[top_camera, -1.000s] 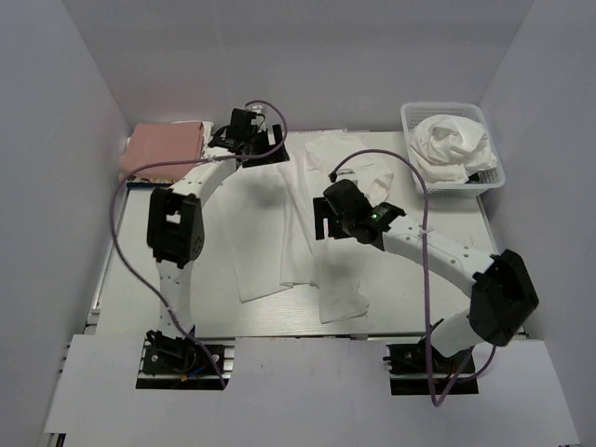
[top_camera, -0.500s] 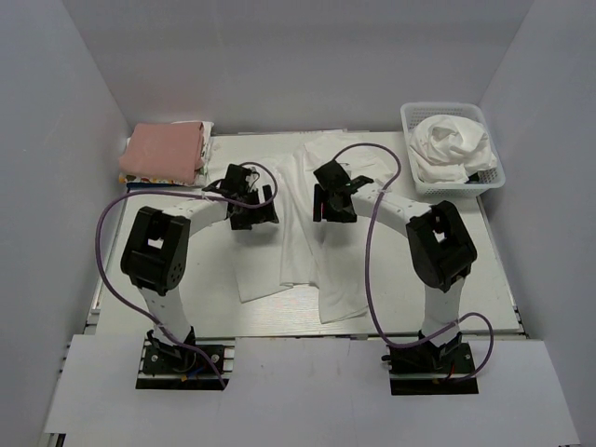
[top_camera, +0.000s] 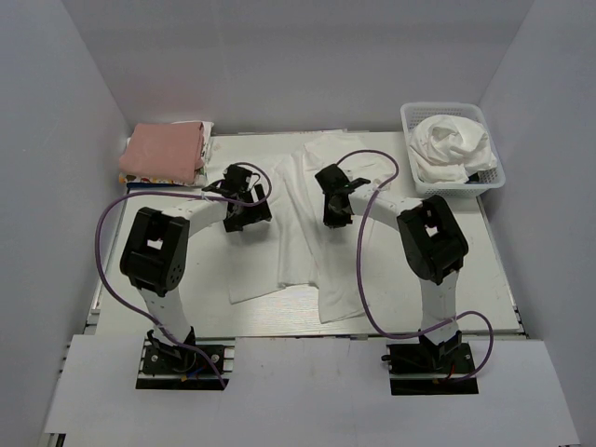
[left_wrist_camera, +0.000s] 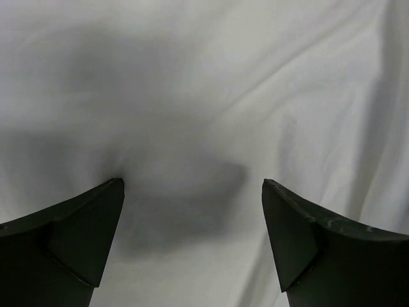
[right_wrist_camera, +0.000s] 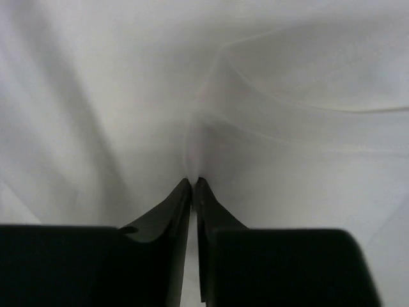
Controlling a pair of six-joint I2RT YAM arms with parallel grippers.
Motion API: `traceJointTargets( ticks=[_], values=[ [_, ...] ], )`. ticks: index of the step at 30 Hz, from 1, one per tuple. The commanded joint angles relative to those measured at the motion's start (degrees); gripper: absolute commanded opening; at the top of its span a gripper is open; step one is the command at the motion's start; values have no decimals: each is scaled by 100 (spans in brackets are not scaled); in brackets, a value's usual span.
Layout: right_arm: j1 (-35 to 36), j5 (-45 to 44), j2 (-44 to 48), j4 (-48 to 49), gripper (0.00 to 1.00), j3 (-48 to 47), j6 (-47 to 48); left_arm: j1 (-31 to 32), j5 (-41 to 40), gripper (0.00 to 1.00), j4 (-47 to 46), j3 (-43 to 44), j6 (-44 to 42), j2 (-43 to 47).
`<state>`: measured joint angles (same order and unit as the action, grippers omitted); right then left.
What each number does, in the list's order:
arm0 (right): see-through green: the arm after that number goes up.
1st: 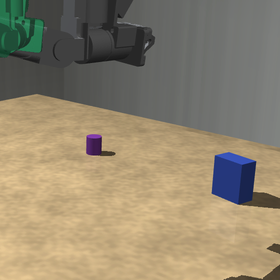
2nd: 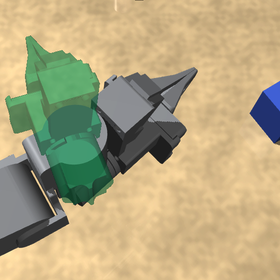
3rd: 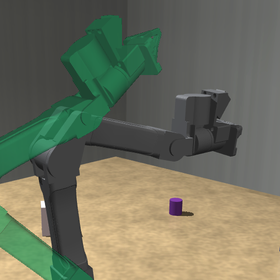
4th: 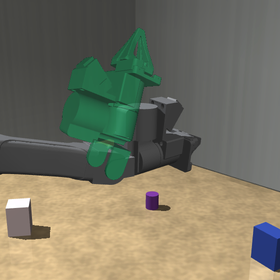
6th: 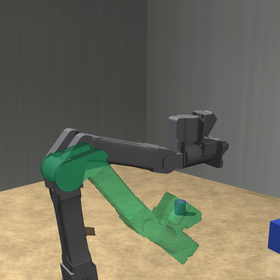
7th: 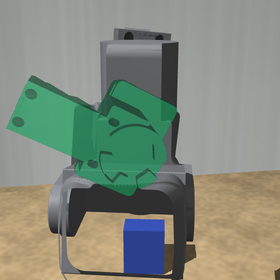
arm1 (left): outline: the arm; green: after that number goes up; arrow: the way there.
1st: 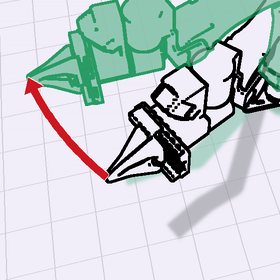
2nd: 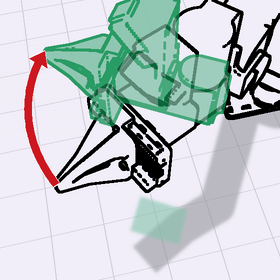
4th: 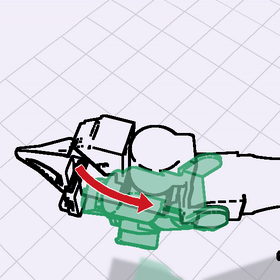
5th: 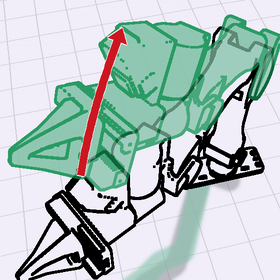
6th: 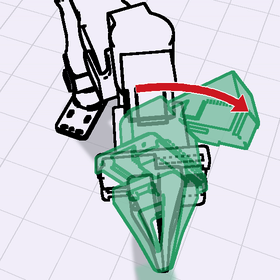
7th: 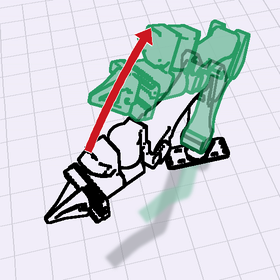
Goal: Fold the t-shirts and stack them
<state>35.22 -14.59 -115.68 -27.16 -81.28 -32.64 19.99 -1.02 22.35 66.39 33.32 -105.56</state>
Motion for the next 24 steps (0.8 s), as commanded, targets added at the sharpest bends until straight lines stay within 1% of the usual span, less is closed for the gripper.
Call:
traceJointTargets(
  ticks=[1, 2, 3, 7, 8, 10, 11, 12, 13, 14, 15, 16, 17, 18, 19, 20, 21, 22, 24],
  values=[
    [-68, -175, 167, -132, 11, 164, -102, -127, -934, 100, 1165, -320, 175, -246],
    [-86, -219, 212, -123, 3, 304, -111, -127, -935, 100, 1219, -320, 236, -246],
    [-147, -246, 369, -114, 0, 375, -102, -179, -1014, 100, 1219, -268, 236, -307],
    [-305, -606, 976, -175, 0, 953, -155, -179, -1128, 100, 1350, -135, 289, -421],
    [-366, -641, 1386, -185, 0, 1182, -189, -179, -1190, 100, 1403, -74, 289, -422],
    [-525, -729, 1705, -228, 0, 1594, -198, -179, -1321, 100, 1465, -4, 289, -474],
    [-569, -790, 2194, -281, 0, 1728, -233, -179, -1322, 100, 1465, -3, 289, -474],
    [-665, -817, 2364, -290, 0, 2225, -208, -179, -1453, 100, 1552, 58, 289, -474],
    [-762, -817, 2714, -299, 0, 2413, -199, -232, -1454, 100, 1623, 58, 289, -527],
    [-893, -870, 3065, -360, 0, 2597, -225, -232, -1541, 100, 1676, 58, 289, -527],
    [-1060, -888, 3225, -474, 0, 3078, -242, -232, -1620, 100, 1676, 58, 289, -527],
    [-1140, -923, 3540, -562, 0, 3222, -312, -232, -1621, 100, 1746, 58, 289, -527],
    [-1314, -1288, 3691, -789, 0, 3362, -452, -284, -1621, 100, 1747, 58, 289, -527],
    [-1403, -1396, 4119, -869, 0, 3634, -532, -285, -1621, 100, 1747, 58, 289, -527],
    [-1717, -1450, 4254, -914, 0, 3880, -620, -285, -1621, 100, 1747, 58, 289, -527],
    [-1799, -1468, 4360, -1001, 0, 4100, -725, -285, -1621, 100, 1747, 58, 289, -527],
    [-1895, -1398, 4665, -1028, 0, 4207, -795, -285, -1569, 100, 1747, 58, 289, -527],
    [-2070, -1458, 4747, -1081, 5, 4425, -848, -285, -1568, 100, 1747, 58, 289, -527],
    [-2352, -1747, 4905, -1212, 16, 4489, -902, -285, -1568, 100, 1747, 58, 236, -474]
  ],
)
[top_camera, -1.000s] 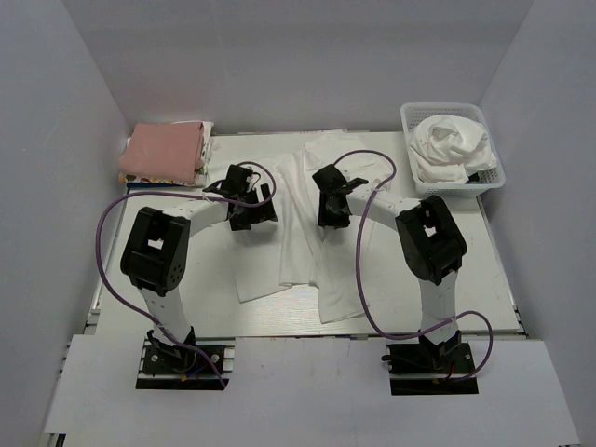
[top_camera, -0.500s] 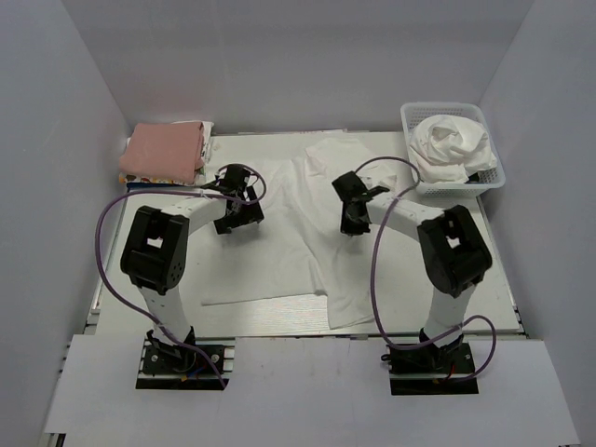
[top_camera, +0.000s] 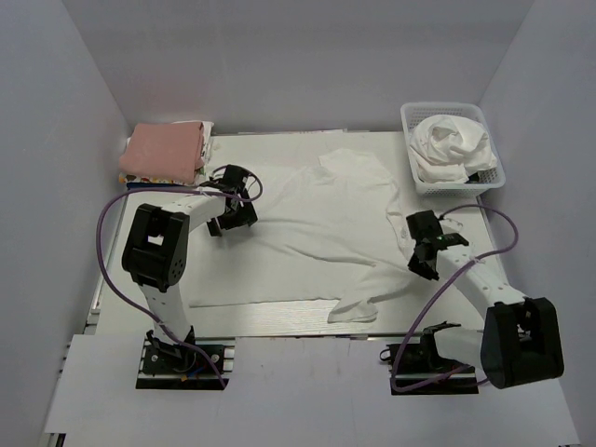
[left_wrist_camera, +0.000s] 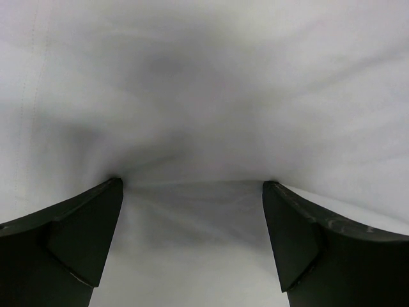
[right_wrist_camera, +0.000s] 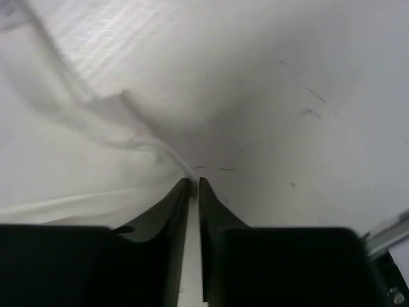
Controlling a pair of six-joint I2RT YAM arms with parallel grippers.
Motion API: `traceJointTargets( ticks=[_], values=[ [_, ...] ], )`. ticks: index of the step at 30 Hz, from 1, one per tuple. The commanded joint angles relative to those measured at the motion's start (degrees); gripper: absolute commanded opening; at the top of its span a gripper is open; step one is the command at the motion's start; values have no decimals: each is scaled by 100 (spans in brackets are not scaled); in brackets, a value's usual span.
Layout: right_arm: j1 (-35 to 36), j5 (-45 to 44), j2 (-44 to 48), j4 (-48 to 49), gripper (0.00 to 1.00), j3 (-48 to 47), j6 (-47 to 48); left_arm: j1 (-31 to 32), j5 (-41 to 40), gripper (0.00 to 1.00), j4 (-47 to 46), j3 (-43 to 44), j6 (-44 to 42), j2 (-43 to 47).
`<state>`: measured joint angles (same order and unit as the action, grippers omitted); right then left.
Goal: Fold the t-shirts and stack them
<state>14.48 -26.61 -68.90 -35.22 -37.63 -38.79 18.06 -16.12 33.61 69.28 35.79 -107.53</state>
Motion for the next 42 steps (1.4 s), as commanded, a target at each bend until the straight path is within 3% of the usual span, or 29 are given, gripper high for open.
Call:
traceJointTargets(
  ticks=[1, 4, 6, 8, 9, 10, 11, 12, 16, 22, 26, 30, 36, 39, 42],
  values=[
    [-523, -608, 246, -467, 21, 107, -279, -93, -6, 100, 569, -230, -63, -217],
    [-692, -872, 141, -521, 22, -130, -261, -93, -172, 100, 638, -178, -116, -111],
    [-841, -741, 44, -538, 28, -428, 36, -93, -251, 100, 691, -116, -116, -111],
    [-859, -304, -79, -460, 46, -683, 413, -93, -130, 100, 691, -64, -116, 12],
    [-824, -118, -114, -224, 48, -876, 537, -93, -50, 100, 639, -2, -194, 12],
    [-798, 754, -97, -57, 55, -939, 965, -93, 12, 100, 639, 111, -195, 64],
    [-789, 1050, -71, 276, 70, -983, 1126, -93, 12, 100, 639, 173, -247, 65],
    [-745, 1314, -44, 436, 90, -1036, 1258, -40, 12, 100, 586, 235, -300, 152],
    [-290, 2107, -139, 921, 90, -1422, 1725, 13, 127, 100, 455, 621, -353, 503],
    [651, 1405, -1561, 921, 90, -2352, 1927, 13, 706, 100, -47, 1192, -424, 312],
    [872, 1579, -2320, 1427, 90, -2706, 1998, -65, 1066, 100, -127, 1588, -494, -277],
    [890, 1738, -3014, 1624, 90, -3004, 1831, -119, 1059, 100, -134, 1467, -441, -620],
    [679, 615, -3621, 1404, 90, -3286, 1777, -171, 611, 100, -40, 1027, -276, -725],
    [241, 122, -3744, 1351, 90, -3146, 1936, -172, 75, 100, 111, 835, -204, -779],
    [-224, 226, -3692, 1141, 90, -3006, 1796, -224, -83, 100, 111, 649, -152, -638]
  ],
)
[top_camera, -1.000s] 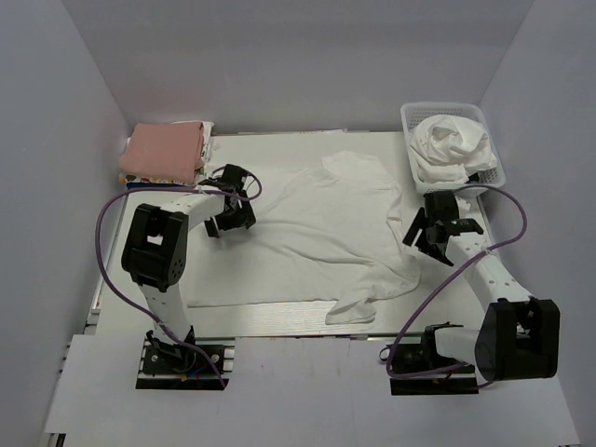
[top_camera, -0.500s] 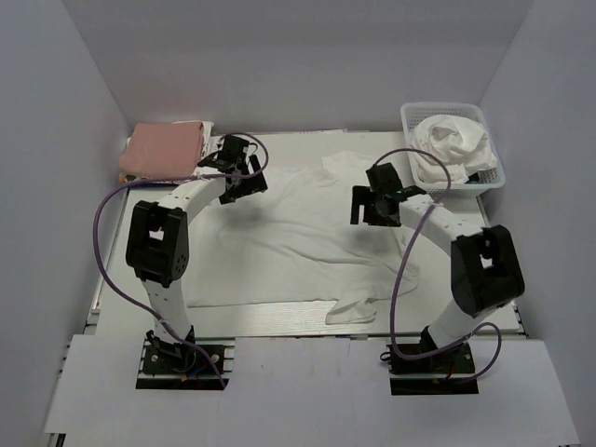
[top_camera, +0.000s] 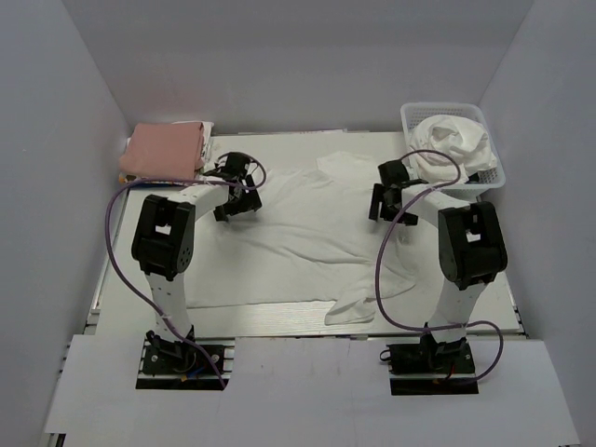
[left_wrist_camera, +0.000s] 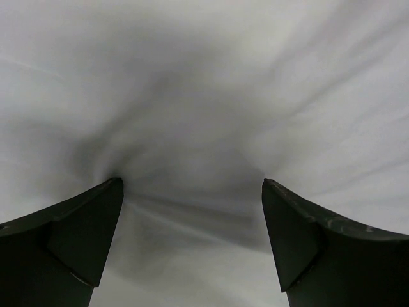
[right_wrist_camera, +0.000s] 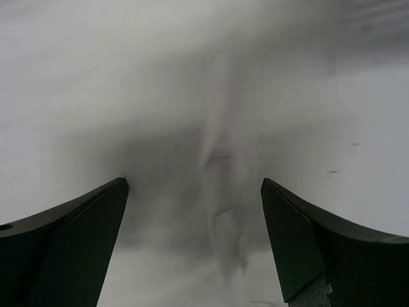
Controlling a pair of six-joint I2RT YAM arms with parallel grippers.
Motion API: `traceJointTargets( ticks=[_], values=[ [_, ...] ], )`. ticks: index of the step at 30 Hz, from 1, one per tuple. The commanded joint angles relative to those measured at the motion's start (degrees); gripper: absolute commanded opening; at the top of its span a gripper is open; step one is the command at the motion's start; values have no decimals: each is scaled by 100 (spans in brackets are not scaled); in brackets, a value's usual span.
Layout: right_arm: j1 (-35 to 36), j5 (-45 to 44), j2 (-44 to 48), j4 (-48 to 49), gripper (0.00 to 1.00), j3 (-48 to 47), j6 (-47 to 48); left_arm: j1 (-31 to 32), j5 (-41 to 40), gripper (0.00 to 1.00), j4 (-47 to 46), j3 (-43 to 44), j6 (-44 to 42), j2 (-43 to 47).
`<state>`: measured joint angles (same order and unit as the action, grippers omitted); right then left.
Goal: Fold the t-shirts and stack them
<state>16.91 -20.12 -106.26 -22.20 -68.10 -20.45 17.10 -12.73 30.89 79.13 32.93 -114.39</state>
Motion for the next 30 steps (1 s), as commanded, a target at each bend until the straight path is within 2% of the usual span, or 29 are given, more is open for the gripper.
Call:
traceJointTargets(
  ticks=[1, 7, 11, 14, 16, 18, 21, 24, 30],
  values=[
    [-521, -544, 200, -232, 90, 103, -143, -180, -501, 100, 434, -337, 135, 109],
    [-777, -862, 1246, -381, 90, 447, -127, -234, -686, 100, 488, -337, 21, 162],
    [-715, 102, 1862, -436, 90, 595, 155, -234, -880, 100, 768, 14, -32, 92],
    [-610, 473, 2214, -330, 90, 806, 453, -234, -880, 100, 769, 14, -32, 320],
    [-400, 1184, 2302, -216, 90, 964, 506, -234, -635, 100, 629, -160, -32, 522],
    [-285, 1710, 2233, -14, 90, 1070, 472, -111, -493, 100, 427, -293, -32, 820],
    [-30, 1783, 1742, 22, 90, 1132, 261, -111, -204, 100, 190, -547, -102, 945],
    [6, 1670, 1284, 136, 90, 1009, 103, -172, -11, 100, 206, -540, -225, 647],
    [-65, 1414, -103, 31, 90, 184, -56, -224, 77, 100, 347, 347, -348, -512]
  ],
)
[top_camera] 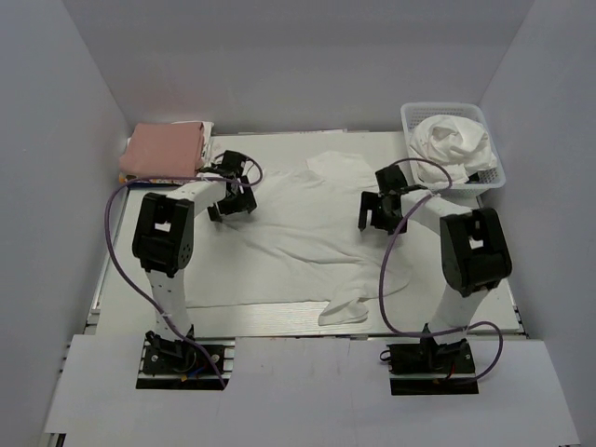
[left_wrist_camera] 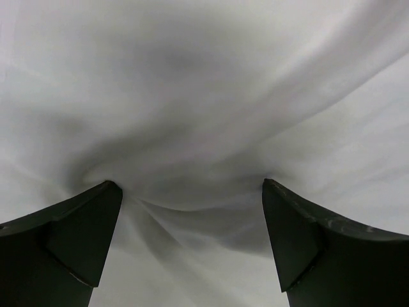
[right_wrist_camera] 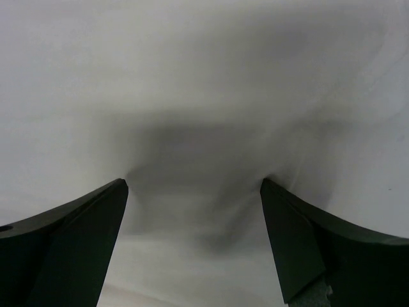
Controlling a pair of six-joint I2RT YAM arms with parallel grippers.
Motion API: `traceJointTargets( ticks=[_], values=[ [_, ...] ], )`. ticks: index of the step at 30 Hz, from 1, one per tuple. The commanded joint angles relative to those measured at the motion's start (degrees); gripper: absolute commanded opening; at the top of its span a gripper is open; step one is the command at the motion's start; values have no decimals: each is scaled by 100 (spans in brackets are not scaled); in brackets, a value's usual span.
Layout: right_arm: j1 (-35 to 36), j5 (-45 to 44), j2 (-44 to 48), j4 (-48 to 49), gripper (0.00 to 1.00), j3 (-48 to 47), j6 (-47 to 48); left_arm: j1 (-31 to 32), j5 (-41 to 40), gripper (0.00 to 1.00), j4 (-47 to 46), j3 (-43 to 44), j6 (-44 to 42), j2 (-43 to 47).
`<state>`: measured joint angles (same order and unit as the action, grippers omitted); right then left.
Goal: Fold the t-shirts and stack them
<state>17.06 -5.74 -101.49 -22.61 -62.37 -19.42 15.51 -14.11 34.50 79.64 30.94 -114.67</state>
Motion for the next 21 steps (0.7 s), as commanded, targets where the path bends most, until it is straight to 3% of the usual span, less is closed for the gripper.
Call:
traceJointTargets(
  ticks=[1, 6, 8, 12, 13, 17, 21],
  values=[
    [-106, -76, -713, -84, 90, -642, -185, -65, 216, 100, -14, 594, -150, -634],
    [-360, -402, -1774, -393, 90, -1915, -246, -118, 347, 100, 372, 1895, -386, -1521],
    [-466, -506, -1961, -428, 90, -2225, -264, -170, 444, 100, 504, 2686, -465, -2012],
    [-484, -718, -2384, -911, 90, -3847, 104, -171, 698, 100, 1268, 4678, -519, -2700],
    [-397, -814, -2314, -990, 90, -4027, 375, -171, 699, 100, 1374, 4832, -588, -2701],
    [-81, -1122, -1482, -1009, 90, -3986, 816, -21, 698, 100, 702, 3914, -642, -1535],
    [559, -853, -189, -674, 90, -2721, 721, -21, 692, 100, -4, 1656, -379, 222]
  ],
)
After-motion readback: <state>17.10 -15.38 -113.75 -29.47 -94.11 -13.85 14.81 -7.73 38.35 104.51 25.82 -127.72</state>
